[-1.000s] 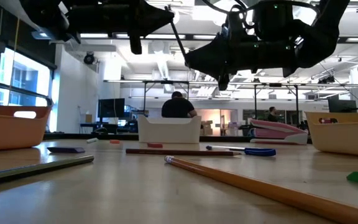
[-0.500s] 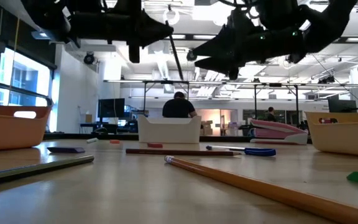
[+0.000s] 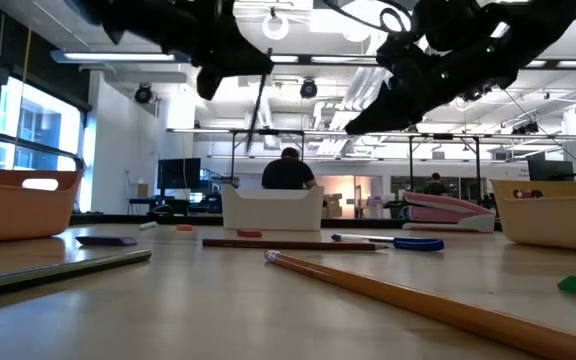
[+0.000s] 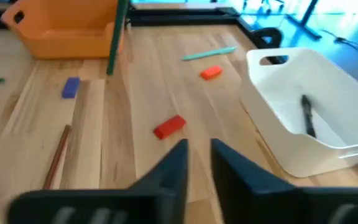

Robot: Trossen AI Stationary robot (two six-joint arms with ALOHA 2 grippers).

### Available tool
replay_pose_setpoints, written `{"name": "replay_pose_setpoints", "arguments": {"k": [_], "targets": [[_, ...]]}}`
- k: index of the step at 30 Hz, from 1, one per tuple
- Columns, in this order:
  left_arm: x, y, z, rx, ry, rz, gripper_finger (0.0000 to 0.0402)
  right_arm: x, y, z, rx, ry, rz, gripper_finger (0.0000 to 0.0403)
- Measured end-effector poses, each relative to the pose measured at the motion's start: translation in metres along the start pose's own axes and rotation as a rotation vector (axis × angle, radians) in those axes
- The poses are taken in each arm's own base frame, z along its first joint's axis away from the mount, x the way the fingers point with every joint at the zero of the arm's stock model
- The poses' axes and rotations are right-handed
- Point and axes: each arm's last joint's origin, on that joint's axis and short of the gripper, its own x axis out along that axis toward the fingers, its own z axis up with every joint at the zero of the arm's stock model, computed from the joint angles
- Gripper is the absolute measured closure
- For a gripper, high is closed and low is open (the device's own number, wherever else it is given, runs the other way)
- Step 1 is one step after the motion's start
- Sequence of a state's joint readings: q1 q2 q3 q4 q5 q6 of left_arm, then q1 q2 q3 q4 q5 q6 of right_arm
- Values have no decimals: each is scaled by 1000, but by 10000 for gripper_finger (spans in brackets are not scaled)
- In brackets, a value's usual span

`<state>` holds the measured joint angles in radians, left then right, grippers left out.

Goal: Sort crayons/erasers/pens/pencils in bins
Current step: Put the dark blue-green pencil into the orange bin

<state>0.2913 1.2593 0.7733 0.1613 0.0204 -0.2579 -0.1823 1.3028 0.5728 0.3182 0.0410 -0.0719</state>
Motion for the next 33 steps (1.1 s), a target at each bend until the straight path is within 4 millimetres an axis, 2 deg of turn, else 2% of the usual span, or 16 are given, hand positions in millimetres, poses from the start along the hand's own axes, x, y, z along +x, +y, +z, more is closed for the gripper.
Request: {"name": "replay_pose_setpoints", "arguments": {"k": [2, 6, 9, 16, 20, 26, 30, 33], "targets": [[-5, -6, 4, 5, 77, 5, 398, 2, -2, 0, -16, -10, 17, 393], [-19, -19, 15, -4, 195, 16, 399, 7, -3, 2, -49, -66, 29, 385], [-30, -27, 20, -35, 279, 33, 399, 11, -4, 2, -60, -92, 45, 395], [-55, -41, 28, -131, 494, 110, 399, 31, -6, -7, -65, -132, 98, 402], [-67, -48, 18, -210, 636, 178, 399, 41, -7, -15, -54, -131, 98, 402], [-96, -54, -1, -313, 831, 358, 399, 44, -8, -16, -51, -143, 94, 402], [-111, -56, -6, -348, 863, 467, 399, 44, -8, -16, -52, -150, 98, 403], [-116, -53, -9, -356, 816, 511, 399, 44, -8, -16, -55, -148, 98, 403]]}}
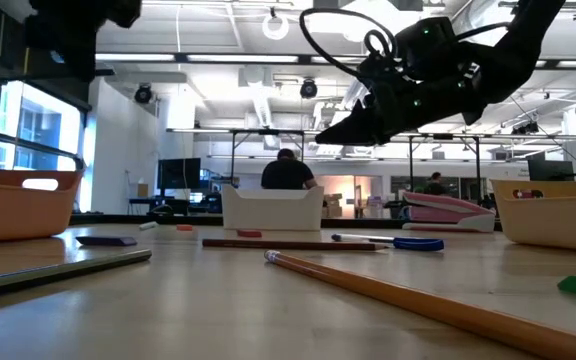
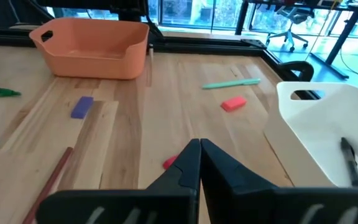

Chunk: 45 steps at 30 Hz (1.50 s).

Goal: Sort crayons/erasers/pens/pencils in bins
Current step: Put the dark blue-green pencil into the orange bin

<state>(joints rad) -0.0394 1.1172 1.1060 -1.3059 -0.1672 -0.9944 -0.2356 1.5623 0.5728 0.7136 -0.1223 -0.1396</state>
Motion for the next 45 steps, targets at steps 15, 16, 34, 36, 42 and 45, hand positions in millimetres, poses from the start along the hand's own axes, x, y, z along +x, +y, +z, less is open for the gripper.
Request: {"name": "replay_pose_setpoints", "arguments": {"k": [15, 16, 34, 36, 42, 45], "targets": [[62, 35, -36, -186, 106, 8, 399, 0, 0, -2, -13, 21, 3, 403], [65, 37, -37, -191, 108, 16, 399, 0, 0, -2, -14, 20, 3, 403], [107, 60, -38, -162, 170, 27, 399, 0, 0, -2, -15, 21, -3, 403], [110, 62, -38, -162, 175, 29, 399, 0, 0, -2, -15, 21, -3, 403], [123, 66, -42, -164, 180, 10, 399, 0, 0, -2, -14, 21, -2, 403], [128, 68, -44, -149, 178, 6, 399, 0, 0, -2, -15, 21, -2, 403]]}}
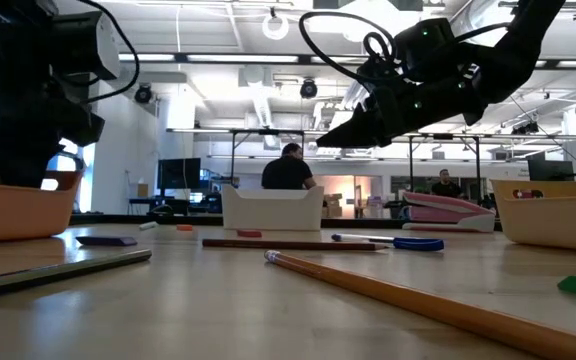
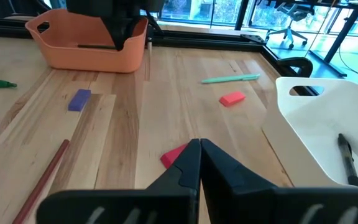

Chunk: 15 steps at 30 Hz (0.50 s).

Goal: Sort crayons/erasers/pens/pencils in bins
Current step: Put the dark blue-green pencil into the orange bin

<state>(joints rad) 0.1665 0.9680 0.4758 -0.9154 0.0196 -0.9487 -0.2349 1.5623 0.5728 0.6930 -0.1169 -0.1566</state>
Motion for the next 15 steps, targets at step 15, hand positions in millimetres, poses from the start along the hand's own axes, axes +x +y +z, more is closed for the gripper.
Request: {"name": "replay_pose_setpoints", "arguments": {"k": [15], "targets": [[1, 1, 0, 52, -4, 9, 350, 0, 0, 0, 1, -1, 1, 403]]}}
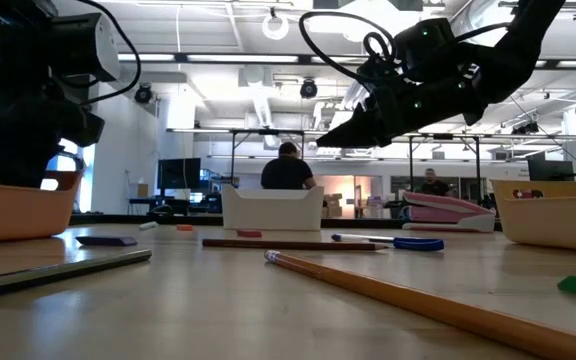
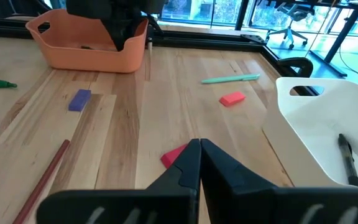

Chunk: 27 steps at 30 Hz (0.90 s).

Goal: Sort crayons/erasers/pens/pencils in bins
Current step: Put the dark blue-green pencil into the orange bin, then put the light blue pen into the white bin

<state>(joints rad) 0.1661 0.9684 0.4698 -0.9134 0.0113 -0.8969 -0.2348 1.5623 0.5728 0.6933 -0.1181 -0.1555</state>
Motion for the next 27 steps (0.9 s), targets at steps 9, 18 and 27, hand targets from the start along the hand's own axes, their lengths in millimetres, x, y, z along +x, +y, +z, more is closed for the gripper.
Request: {"name": "replay_pose_setpoints", "arguments": {"k": [9, 18, 27], "targets": [[-7, -2, 0, 82, 24, -11, 337, 0, 0, 0, 0, -1, 6, 403], [-58, -12, 6, 310, -113, -188, 398, 0, 0, 0, 0, 2, -13, 403], [-85, -22, 15, 452, -540, -524, 401, 0, -3, 0, -1, 14, -89, 403]]}}
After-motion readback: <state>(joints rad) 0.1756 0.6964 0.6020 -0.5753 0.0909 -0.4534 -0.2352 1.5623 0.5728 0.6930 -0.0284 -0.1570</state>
